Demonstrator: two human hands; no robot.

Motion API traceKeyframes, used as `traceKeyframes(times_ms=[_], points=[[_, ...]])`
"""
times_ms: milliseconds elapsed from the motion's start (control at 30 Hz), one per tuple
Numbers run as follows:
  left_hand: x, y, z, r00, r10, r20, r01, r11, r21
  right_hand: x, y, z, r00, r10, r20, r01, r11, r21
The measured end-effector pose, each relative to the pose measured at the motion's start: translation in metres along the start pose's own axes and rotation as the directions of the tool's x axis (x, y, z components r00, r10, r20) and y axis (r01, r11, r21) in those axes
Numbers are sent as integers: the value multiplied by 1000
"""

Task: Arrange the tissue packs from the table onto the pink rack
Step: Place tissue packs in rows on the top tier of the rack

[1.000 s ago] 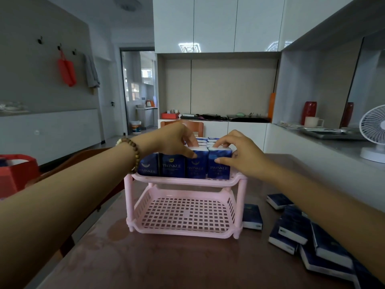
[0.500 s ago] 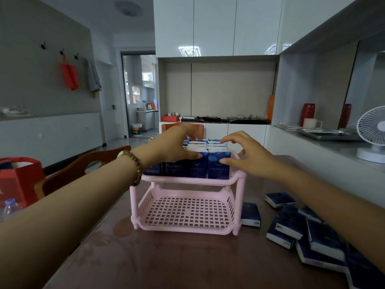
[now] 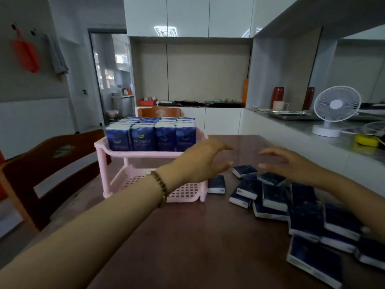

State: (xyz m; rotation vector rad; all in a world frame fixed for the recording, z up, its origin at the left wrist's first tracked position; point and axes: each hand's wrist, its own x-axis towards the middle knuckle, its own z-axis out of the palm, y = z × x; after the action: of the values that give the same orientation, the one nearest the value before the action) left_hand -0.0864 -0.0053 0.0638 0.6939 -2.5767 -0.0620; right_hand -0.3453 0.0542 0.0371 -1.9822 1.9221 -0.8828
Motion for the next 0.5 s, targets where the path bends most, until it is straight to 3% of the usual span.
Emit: traceKeyframes(times_ms=[100, 267, 400, 500], points=[[14, 12, 33, 997, -14, 79, 17, 999, -42, -18, 35, -7, 996, 92, 5, -93, 994, 52], [36, 19, 81, 985, -45, 167, 87, 964, -252, -40, 76, -8, 973, 211, 96, -218, 973, 71], [51, 19, 111, 919, -173, 354, 307, 879, -366, -42, 84, 7, 963, 236, 132, -242, 970, 31], [59, 16, 129, 880, -275, 388, 427, 816, -389, -38, 80, 17, 976, 188, 108, -186, 982, -26]])
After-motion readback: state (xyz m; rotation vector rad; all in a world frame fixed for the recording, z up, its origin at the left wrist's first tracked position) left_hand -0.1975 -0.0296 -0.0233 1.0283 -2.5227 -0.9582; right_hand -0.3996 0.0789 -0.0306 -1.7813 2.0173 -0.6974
